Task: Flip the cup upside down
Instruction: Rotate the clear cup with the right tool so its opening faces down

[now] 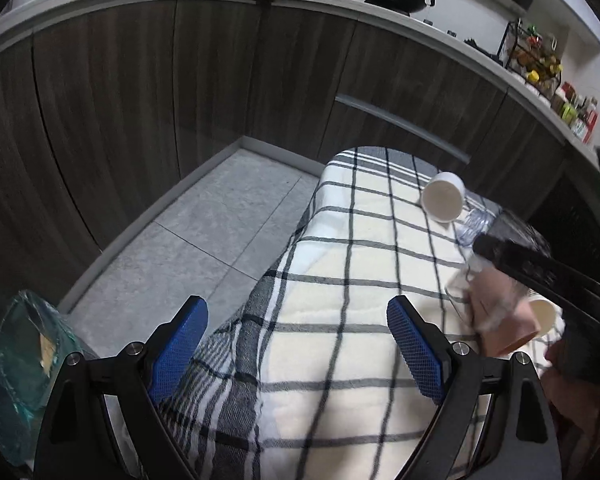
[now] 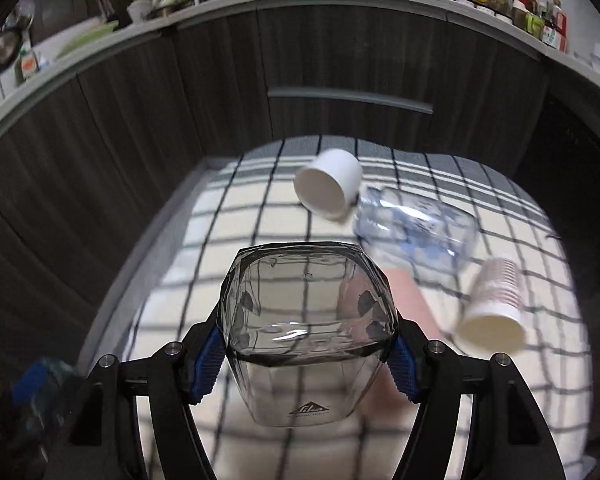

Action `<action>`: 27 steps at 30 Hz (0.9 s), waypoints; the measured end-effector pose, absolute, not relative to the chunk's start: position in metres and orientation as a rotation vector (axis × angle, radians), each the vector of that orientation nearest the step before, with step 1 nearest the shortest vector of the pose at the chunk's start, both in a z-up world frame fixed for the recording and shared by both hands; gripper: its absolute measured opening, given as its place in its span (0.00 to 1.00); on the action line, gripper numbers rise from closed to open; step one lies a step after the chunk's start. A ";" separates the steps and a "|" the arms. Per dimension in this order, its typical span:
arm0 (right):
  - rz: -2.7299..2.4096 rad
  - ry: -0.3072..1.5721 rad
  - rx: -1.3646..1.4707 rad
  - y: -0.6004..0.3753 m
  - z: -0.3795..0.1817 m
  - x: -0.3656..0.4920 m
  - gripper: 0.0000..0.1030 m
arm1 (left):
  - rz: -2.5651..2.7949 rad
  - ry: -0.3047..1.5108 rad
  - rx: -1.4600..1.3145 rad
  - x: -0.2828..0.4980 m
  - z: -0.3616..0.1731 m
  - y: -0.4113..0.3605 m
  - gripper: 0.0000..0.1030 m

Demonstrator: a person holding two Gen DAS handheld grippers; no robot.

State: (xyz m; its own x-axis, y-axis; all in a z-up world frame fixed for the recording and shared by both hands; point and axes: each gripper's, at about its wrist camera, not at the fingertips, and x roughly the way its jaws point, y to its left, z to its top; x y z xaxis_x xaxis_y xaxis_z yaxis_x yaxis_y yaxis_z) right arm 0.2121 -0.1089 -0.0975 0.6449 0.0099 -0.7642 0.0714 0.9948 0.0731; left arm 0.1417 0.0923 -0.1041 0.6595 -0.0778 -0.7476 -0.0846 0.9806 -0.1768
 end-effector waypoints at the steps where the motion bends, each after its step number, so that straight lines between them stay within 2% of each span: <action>1: -0.033 0.856 0.090 -0.108 -0.101 0.220 0.66 | 0.017 0.846 -0.185 0.145 -0.105 0.091 0.89; 7: -0.040 0.814 0.058 -0.097 -0.115 0.261 0.66 | 0.037 0.866 -0.121 0.162 -0.117 0.081 0.89; 14: -0.085 0.862 0.021 -0.093 -0.136 0.265 0.67 | 0.052 0.897 -0.104 0.170 -0.129 0.077 0.89; 27: -0.120 0.847 0.020 -0.097 -0.129 0.249 0.66 | 0.045 0.863 -0.113 0.166 -0.121 0.078 0.89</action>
State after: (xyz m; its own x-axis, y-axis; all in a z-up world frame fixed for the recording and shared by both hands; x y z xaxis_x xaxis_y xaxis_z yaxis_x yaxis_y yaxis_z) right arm 0.2493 -0.0971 -0.1286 0.6555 -0.0983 -0.7488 0.1142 0.9930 -0.0304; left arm 0.1657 0.0784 -0.1207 0.6500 -0.0062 -0.7599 -0.0856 0.9930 -0.0813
